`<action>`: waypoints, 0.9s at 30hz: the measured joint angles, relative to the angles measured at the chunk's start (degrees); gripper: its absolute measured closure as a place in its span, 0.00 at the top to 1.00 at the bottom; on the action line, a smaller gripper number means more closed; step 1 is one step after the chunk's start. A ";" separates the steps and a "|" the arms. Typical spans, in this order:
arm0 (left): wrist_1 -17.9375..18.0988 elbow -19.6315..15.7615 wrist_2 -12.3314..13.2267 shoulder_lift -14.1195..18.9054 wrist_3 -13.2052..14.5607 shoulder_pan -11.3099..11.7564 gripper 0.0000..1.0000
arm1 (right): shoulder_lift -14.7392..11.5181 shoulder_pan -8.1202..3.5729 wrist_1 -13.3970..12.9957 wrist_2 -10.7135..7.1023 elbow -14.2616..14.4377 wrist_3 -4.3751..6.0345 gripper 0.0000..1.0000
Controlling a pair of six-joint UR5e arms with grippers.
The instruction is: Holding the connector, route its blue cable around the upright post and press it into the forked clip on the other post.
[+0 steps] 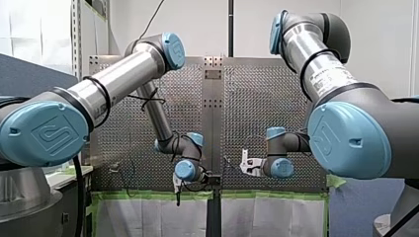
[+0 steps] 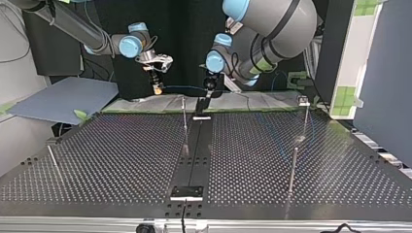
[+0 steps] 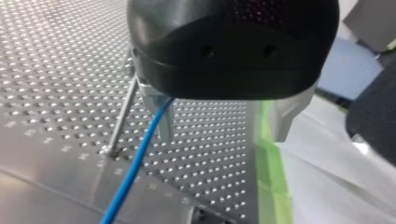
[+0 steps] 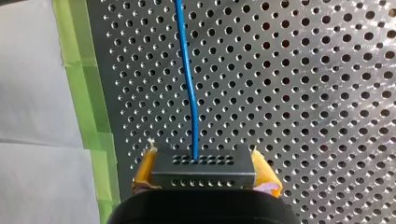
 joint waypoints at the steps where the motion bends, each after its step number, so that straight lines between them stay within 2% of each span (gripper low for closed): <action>1: 0.56 0.01 -0.30 0.01 -0.55 0.00 1.00 | 0.00 0.02 0.02 -0.07 0.00 0.01 0.00; 10: 4.51 0.00 -0.80 0.04 -4.48 0.09 1.00 | 0.00 0.18 0.21 -0.20 0.00 0.01 0.00; 15: 6.85 0.00 0.00 0.04 -6.16 -0.22 1.00 | 0.00 0.18 0.25 -0.21 0.00 0.01 0.00; 21: 9.49 0.29 0.52 0.03 -4.57 -0.18 1.00 | 0.03 0.19 0.27 -0.21 0.00 -0.01 0.00; 27: 12.17 0.86 -1.15 0.04 -1.95 0.02 1.00 | 0.01 0.26 0.36 -0.21 0.00 -0.18 0.00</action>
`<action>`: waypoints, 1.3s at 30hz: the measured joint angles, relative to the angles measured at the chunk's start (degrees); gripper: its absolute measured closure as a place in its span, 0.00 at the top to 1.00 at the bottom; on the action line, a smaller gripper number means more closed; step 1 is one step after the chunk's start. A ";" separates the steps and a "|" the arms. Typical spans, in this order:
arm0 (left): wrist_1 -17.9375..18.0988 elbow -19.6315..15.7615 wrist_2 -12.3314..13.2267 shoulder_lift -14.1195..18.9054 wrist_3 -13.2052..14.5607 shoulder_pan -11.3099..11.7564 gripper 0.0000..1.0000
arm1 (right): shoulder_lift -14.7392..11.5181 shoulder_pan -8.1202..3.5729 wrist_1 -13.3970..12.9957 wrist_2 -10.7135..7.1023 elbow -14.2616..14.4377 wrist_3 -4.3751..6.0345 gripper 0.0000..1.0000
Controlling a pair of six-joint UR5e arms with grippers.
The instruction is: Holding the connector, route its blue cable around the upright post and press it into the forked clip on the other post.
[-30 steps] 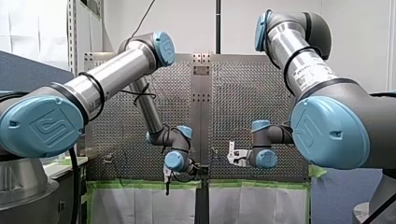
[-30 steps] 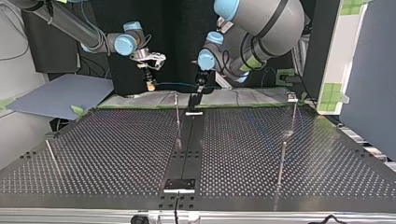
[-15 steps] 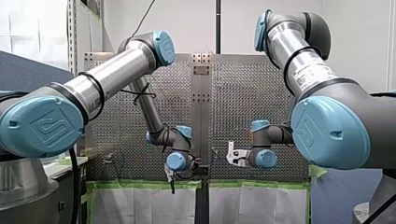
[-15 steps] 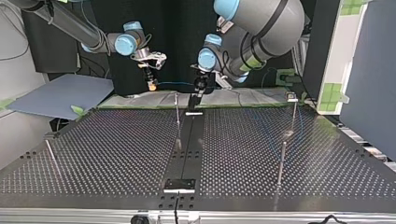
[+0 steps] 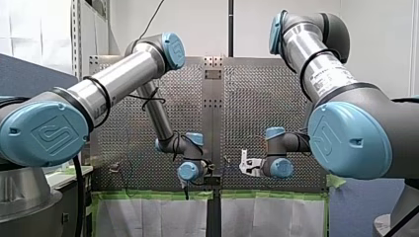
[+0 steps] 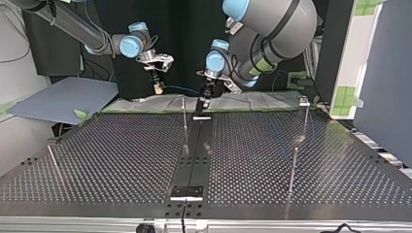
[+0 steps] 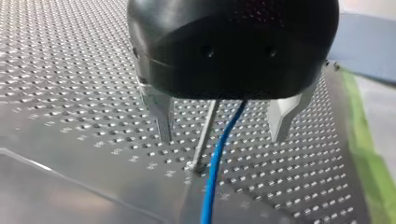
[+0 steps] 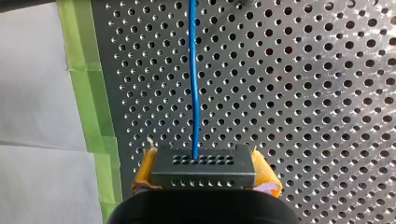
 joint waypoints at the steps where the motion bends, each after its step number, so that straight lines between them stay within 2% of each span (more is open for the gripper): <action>1: 0.55 0.11 -0.53 0.00 0.56 0.06 1.00 | 0.00 0.00 0.00 0.00 0.00 -0.04 0.00; 7: 3.13 0.25 -2.82 -0.04 3.27 0.07 1.00 | 0.00 0.02 0.24 0.00 0.00 -0.28 0.00; 13: 3.37 0.27 -5.46 -0.02 6.18 -0.44 1.00 | 0.00 -0.16 0.55 0.16 0.00 -0.31 0.00; 14: 3.30 0.27 -5.70 -0.01 6.63 -0.52 0.91 | 0.00 -0.23 0.60 0.20 0.00 -0.29 0.00; 15: 3.24 0.27 -5.86 -0.01 7.08 -0.58 0.91 | 0.01 -0.26 0.63 0.21 0.00 -0.28 0.00; 16: 3.19 0.27 -5.97 -0.03 7.69 -0.65 0.76 | 0.00 -0.29 0.65 0.23 0.00 -0.28 0.00; 17: 3.17 0.27 -5.96 -0.04 8.16 -0.68 0.71 | 0.00 -0.31 0.69 0.24 0.00 -0.28 0.00; 21: 3.12 0.27 -5.55 -0.06 10.32 -0.75 0.71 | 0.01 -0.33 0.76 0.26 0.00 -0.28 0.00; 22: 3.12 0.27 -5.49 -0.06 10.78 -0.75 0.64 | 0.02 -0.33 0.76 0.26 0.00 -0.28 0.00; 23: 3.12 0.27 -5.45 -0.06 11.22 -0.76 0.27 | 0.03 -0.34 0.78 0.26 0.00 -0.27 0.00; 24: 3.14 0.27 -5.40 -0.06 11.57 -0.76 0.27 | 0.02 -0.34 0.78 0.26 0.00 -0.26 0.00; 26: 3.21 0.27 -5.12 -0.06 12.32 -0.77 0.18 | 0.00 -0.35 0.79 0.26 0.00 -0.25 0.00; 27: 3.22 0.27 -4.90 -0.06 12.66 -0.78 0.18 | 0.00 -0.35 0.78 0.28 0.00 -0.25 0.00; 29: 3.19 0.27 -4.48 -0.06 13.42 -0.79 0.05 | 0.01 -0.35 0.78 0.29 0.00 -0.27 0.00; 30: 3.18 0.27 -4.38 -0.06 13.67 -0.79 0.05 | 0.01 -0.35 0.78 0.30 0.00 -0.28 0.00; 31: 3.15 0.27 -4.30 -0.05 13.93 -0.79 0.00 | 0.01 -0.35 0.78 0.30 0.00 -0.29 0.00; 39: 3.07 0.27 -4.87 -0.04 14.97 -0.82 0.00 | 0.02 -0.35 0.78 0.35 0.00 -0.40 0.00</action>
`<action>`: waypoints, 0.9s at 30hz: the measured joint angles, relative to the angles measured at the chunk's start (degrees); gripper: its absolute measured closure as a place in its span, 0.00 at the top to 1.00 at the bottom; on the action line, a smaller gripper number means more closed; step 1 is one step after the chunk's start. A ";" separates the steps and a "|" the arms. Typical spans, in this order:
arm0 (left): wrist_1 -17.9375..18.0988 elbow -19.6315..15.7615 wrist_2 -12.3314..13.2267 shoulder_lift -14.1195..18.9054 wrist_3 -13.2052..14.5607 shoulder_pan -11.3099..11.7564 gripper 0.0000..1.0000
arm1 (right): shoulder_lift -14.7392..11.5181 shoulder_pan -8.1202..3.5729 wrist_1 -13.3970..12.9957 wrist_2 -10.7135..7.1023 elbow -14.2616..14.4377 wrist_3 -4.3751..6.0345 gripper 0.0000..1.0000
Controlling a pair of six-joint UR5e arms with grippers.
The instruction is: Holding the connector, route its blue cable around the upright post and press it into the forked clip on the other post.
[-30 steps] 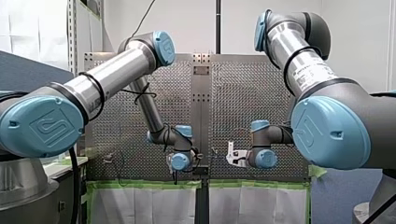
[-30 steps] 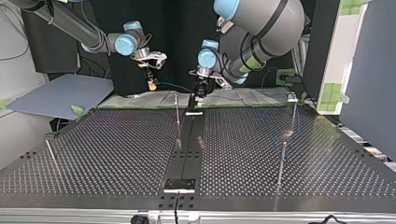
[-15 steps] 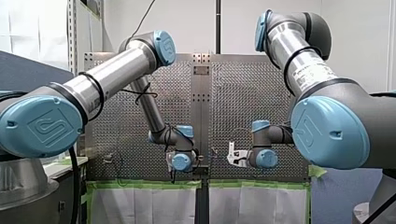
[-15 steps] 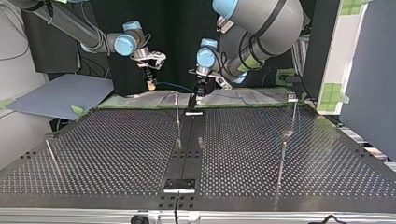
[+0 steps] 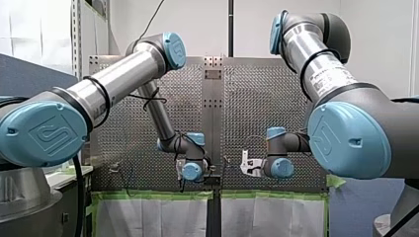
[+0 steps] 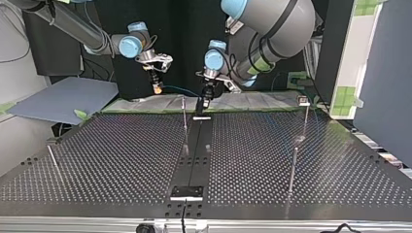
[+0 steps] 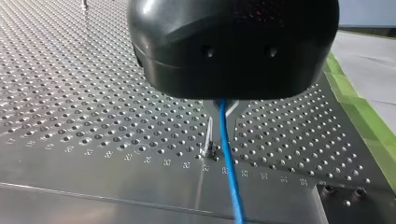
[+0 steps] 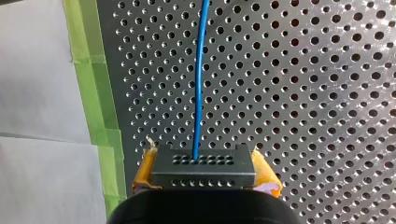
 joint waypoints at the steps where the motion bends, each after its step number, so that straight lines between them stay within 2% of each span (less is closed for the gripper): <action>1: -0.09 0.00 -0.06 0.00 0.29 0.00 0.00 | 0.01 0.00 0.00 0.00 0.00 0.00 0.00; 10: -0.42 -0.01 -0.47 0.01 1.20 -0.29 0.00 | 0.01 -0.01 0.15 0.31 0.00 -0.09 0.00; 19: -1.74 -0.07 -3.80 -0.05 3.90 -1.62 0.00 | 0.07 -0.12 0.42 3.12 0.03 -0.68 0.00; 27: -0.08 -0.03 -4.65 -0.16 4.57 -2.88 0.00 | 2.32 -1.22 -0.85 3.75 -0.09 -0.80 0.00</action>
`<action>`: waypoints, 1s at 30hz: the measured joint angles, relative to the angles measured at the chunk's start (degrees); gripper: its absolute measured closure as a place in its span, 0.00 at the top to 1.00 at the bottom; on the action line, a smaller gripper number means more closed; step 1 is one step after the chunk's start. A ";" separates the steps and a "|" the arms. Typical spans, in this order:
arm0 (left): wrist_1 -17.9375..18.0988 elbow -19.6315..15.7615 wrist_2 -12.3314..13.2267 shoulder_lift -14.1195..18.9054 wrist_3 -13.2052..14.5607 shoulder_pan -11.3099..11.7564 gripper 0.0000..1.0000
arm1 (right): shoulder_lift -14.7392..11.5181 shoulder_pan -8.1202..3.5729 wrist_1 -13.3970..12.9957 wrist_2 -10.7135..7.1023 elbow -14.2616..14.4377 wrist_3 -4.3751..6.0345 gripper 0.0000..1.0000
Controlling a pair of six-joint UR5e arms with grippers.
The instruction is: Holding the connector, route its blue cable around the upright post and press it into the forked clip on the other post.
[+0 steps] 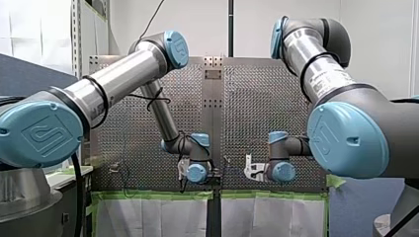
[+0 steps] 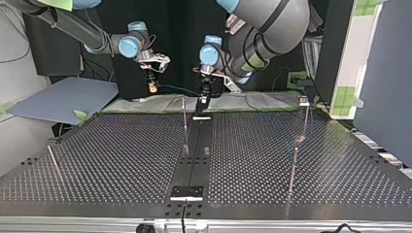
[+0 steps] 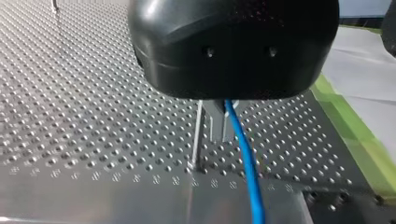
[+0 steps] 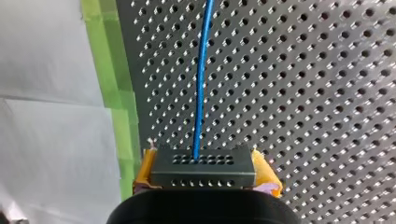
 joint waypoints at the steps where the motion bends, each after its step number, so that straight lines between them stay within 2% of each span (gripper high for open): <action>1: 0.36 0.01 0.03 0.01 0.17 -0.18 0.00 | 0.37 -0.15 -0.29 -0.01 -0.03 0.00 0.00; 6: 1.00 0.19 0.24 -0.10 0.47 -0.61 0.00 | 1.42 -0.79 -0.57 -0.04 -0.78 -0.01 0.00; 15: -0.69 2.05 0.63 -1.74 1.25 -1.11 0.00 | 1.56 -1.99 0.21 -0.17 -2.52 -0.11 0.00; 23: -0.75 2.30 0.85 -1.80 0.78 -1.28 0.00 | 1.58 -3.06 -0.29 -1.25 -3.30 -0.19 0.00; 30: -0.65 2.32 1.22 -1.81 0.46 -1.30 0.00 | 1.60 -3.56 -0.39 -2.30 -3.58 -0.19 0.00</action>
